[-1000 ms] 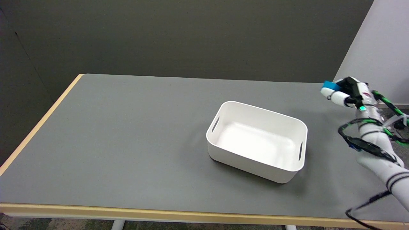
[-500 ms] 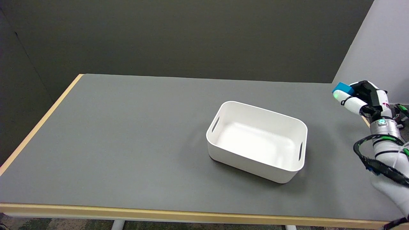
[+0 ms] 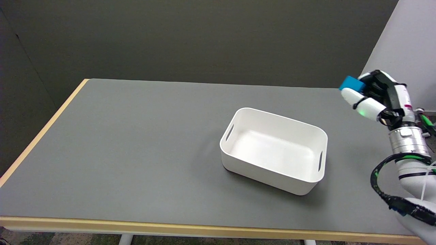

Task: Place blue wooden cube into white box.

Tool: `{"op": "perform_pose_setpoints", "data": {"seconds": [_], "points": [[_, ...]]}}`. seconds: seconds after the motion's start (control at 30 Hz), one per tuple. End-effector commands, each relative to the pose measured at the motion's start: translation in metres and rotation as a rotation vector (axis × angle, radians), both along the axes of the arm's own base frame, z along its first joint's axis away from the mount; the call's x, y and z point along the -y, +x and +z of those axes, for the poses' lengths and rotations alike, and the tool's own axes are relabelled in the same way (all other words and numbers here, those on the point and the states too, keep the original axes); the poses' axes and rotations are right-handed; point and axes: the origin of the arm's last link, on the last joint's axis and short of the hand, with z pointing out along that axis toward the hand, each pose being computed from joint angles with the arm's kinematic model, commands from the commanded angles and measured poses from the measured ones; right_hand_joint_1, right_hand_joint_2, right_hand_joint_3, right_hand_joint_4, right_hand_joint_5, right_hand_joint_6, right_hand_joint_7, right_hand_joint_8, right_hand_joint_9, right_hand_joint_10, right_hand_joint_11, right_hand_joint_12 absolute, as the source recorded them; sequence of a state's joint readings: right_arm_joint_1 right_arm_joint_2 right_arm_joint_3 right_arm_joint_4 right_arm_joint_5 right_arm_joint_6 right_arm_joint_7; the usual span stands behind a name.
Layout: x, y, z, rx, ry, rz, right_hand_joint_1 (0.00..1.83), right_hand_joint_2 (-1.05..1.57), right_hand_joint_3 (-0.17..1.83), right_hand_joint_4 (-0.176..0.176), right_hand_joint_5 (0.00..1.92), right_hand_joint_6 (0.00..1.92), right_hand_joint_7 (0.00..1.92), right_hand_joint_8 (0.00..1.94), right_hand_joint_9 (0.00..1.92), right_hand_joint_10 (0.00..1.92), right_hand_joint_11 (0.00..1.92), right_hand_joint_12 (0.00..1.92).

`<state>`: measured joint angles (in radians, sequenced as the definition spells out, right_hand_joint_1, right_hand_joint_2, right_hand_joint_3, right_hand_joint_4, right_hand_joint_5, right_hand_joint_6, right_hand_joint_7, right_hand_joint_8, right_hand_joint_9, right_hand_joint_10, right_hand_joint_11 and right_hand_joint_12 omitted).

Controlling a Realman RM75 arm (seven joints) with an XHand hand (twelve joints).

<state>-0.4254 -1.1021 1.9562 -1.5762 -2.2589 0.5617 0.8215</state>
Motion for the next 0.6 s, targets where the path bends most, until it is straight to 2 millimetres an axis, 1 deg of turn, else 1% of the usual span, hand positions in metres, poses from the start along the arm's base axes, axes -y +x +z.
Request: {"op": "perform_pose_setpoints", "data": {"seconds": [0.03, 0.1, 0.17, 0.23, 0.3, 0.4, 0.47, 0.53, 0.6], "points": [[0.024, 0.048, -0.118, 0.021, 0.577, 0.052, 0.31, 0.67, 0.95, 0.176, 0.30, 0.66, 0.50, 0.64, 0.50, 0.99, 0.42, 1.45], [0.034, 0.050, -0.121, 0.000, 0.602, 0.030, 0.04, 0.58, 1.04, 0.157, 0.19, 0.48, 0.26, 0.39, 0.35, 0.72, 0.33, 1.35], [0.043, 0.045, -0.119, -0.023, 0.585, -0.005, 0.00, 0.54, 1.05, 0.149, 0.10, 0.29, 0.13, 0.15, 0.25, 0.65, 0.28, 1.29], [0.049, 0.037, -0.118, -0.011, 0.571, -0.029, 0.00, 0.51, 1.03, 0.148, 0.10, 0.12, 0.11, 0.05, 0.21, 0.65, 0.27, 1.26], [0.054, 0.033, -0.118, 0.012, 0.553, -0.019, 0.00, 0.50, 0.98, 0.145, 0.02, 0.22, 0.01, 0.15, 0.18, 0.62, 0.24, 1.36], [0.057, 0.032, -0.117, 0.033, 0.524, 0.008, 0.00, 0.50, 0.97, 0.144, 0.00, 0.24, 0.00, 0.17, 0.17, 0.62, 0.22, 1.38], [0.058, 0.031, -0.113, 0.039, 0.505, 0.017, 0.00, 0.51, 0.97, 0.145, 0.02, 0.24, 0.00, 0.17, 0.15, 0.61, 0.20, 1.34], [0.060, 0.029, -0.109, 0.043, 0.492, 0.016, 0.00, 0.50, 0.99, 0.144, 0.04, 0.21, 0.00, 0.17, 0.14, 0.62, 0.22, 1.23], [0.062, 0.024, -0.103, 0.045, 0.474, 0.008, 0.00, 0.50, 1.00, 0.146, 0.04, 0.22, 0.00, 0.17, 0.13, 0.60, 0.20, 1.21]]}}
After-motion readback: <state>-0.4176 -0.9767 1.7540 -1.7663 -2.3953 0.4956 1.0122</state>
